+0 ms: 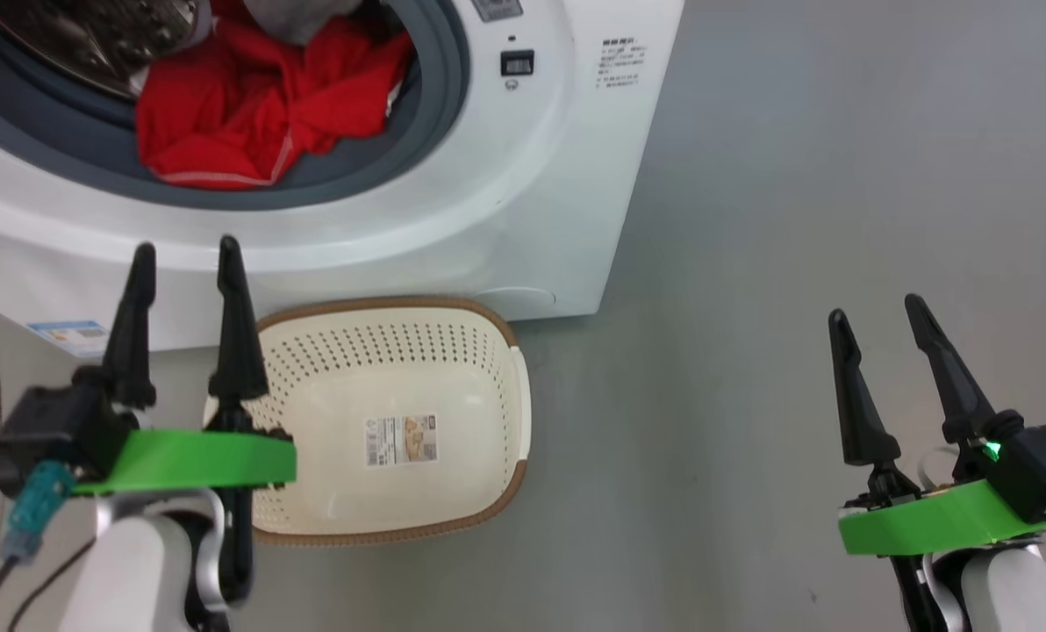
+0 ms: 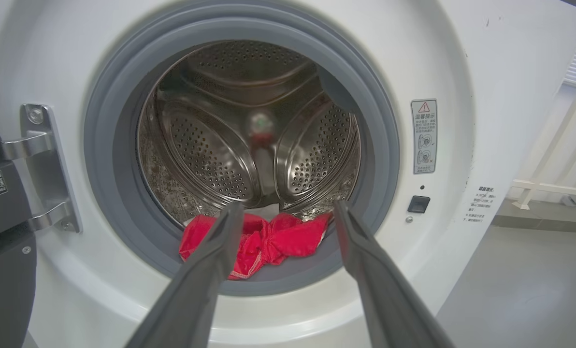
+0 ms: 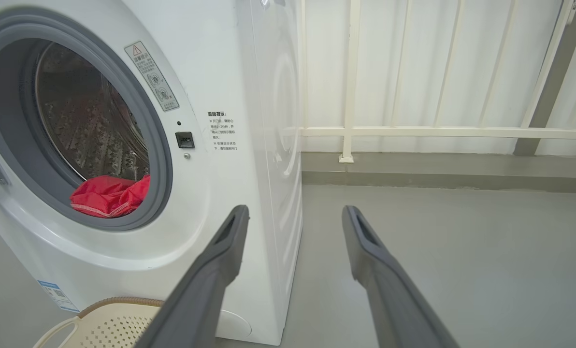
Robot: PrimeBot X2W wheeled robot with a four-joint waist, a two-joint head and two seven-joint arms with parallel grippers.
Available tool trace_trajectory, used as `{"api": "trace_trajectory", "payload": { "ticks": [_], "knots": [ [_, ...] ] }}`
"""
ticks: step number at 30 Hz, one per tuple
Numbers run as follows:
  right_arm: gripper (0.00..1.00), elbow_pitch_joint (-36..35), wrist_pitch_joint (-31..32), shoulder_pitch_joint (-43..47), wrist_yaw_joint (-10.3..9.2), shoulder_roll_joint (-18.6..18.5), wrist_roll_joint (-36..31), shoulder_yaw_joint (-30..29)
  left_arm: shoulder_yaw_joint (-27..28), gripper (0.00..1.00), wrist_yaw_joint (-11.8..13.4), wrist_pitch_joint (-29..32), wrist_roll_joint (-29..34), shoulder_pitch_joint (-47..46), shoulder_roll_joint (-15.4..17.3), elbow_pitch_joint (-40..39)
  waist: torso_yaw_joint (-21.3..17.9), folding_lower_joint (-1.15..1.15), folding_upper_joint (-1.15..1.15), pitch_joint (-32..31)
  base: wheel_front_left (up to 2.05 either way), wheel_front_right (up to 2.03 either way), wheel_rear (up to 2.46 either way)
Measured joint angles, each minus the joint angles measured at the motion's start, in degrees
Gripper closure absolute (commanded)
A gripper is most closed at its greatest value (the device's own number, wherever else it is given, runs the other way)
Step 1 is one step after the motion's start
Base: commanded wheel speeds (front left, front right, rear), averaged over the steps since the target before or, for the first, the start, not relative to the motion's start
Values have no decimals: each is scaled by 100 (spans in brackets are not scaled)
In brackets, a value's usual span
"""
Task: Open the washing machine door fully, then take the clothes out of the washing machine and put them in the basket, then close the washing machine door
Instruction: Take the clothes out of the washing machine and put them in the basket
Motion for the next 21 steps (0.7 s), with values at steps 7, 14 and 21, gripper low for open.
{"api": "trace_trajectory", "payload": {
  "ticks": [7,14,21],
  "knots": [
    [0,-53,0,-286,0,-5,-5,37,60,0,1,-1,4,-723,103,330,-51,0,0,431,0,0,0],
    [0,-42,0,-394,0,-11,3,122,134,0,1,46,21,-1452,283,891,-179,0,0,810,0,0,0],
    [0,-55,0,-638,0,-16,3,88,257,0,56,60,19,-2238,390,1416,-284,0,0,1130,0,0,0]
  ]
}}
